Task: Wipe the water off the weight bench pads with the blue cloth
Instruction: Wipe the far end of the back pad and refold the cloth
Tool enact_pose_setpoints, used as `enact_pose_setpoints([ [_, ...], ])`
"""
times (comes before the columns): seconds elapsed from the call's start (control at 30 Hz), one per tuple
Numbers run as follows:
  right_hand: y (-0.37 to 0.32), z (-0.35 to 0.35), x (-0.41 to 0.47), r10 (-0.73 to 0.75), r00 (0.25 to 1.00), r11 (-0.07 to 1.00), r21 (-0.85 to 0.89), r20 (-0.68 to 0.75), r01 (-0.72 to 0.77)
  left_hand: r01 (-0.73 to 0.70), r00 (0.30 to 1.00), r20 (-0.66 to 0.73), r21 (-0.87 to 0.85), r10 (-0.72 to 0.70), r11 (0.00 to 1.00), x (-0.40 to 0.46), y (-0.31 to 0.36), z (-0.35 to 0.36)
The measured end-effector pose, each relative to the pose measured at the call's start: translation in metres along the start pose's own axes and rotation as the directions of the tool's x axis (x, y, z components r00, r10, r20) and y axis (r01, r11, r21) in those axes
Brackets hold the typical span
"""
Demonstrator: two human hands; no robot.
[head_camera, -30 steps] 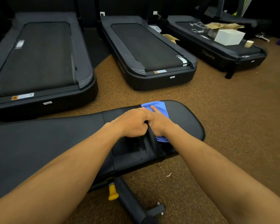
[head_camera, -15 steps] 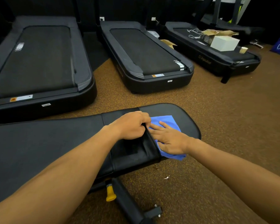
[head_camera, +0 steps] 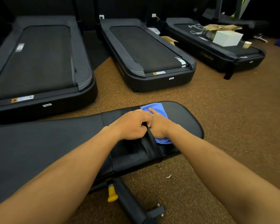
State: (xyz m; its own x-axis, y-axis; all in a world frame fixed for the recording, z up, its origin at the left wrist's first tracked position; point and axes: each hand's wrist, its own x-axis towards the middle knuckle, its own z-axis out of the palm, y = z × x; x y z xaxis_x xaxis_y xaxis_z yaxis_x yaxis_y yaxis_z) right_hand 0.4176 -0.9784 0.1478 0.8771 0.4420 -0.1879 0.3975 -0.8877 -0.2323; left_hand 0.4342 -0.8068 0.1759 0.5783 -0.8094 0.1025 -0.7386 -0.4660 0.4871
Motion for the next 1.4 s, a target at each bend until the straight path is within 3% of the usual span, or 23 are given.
enact_pose_setpoints([
  [0.37,0.020,0.026,-0.070,-0.030,0.999,1.000,0.003,-0.044,0.030,0.046,0.998,-0.055,0.044,-0.044,0.998,-0.009,0.001,0.007],
  [0.63,0.013,0.024,-0.125,0.075,0.997,0.964,0.258,-0.031,-0.064,0.094,0.995,-0.022,0.050,-0.093,0.994,-0.009,0.002,0.016],
  [0.67,0.008,0.015,-0.124,0.122,0.990,0.930,0.354,-0.063,-0.092,0.103,0.995,-0.010,0.049,-0.103,0.993,-0.009,0.002,0.016],
  [0.73,0.008,-0.002,-0.112,0.280,0.921,0.880,0.456,-0.271,-0.134,0.122,0.992,0.007,0.040,-0.122,0.992,-0.008,0.002,0.015],
  [0.8,0.015,-0.014,-0.097,0.396,0.839,0.905,0.314,-0.374,-0.287,0.142,0.990,0.002,0.012,-0.142,0.990,-0.007,0.005,0.016],
  [0.9,0.022,-0.016,-0.077,0.540,0.827,0.842,0.085,-0.158,-0.533,0.179,0.984,-0.014,-0.069,-0.180,0.981,-0.012,0.011,0.018],
  [0.97,0.021,-0.015,-0.071,0.582,0.805,0.813,0.097,-0.114,-0.574,0.199,0.978,-0.031,-0.123,-0.205,0.972,-0.016,0.013,0.017],
  [1.13,0.014,-0.035,-0.083,0.546,0.798,0.834,0.253,-0.253,-0.490,0.240,0.952,-0.121,-0.283,-0.283,0.928,-0.019,0.018,0.004],
  [1.3,-0.023,-0.097,-0.083,0.332,0.871,0.931,0.277,-0.363,-0.239,0.127,0.937,-0.208,-0.542,-0.279,0.831,-0.011,0.039,-0.014],
  [1.4,-0.053,-0.116,-0.074,0.220,0.918,0.953,0.275,-0.330,-0.129,0.044,0.942,-0.267,-0.501,-0.203,0.864,-0.017,0.037,-0.030],
])
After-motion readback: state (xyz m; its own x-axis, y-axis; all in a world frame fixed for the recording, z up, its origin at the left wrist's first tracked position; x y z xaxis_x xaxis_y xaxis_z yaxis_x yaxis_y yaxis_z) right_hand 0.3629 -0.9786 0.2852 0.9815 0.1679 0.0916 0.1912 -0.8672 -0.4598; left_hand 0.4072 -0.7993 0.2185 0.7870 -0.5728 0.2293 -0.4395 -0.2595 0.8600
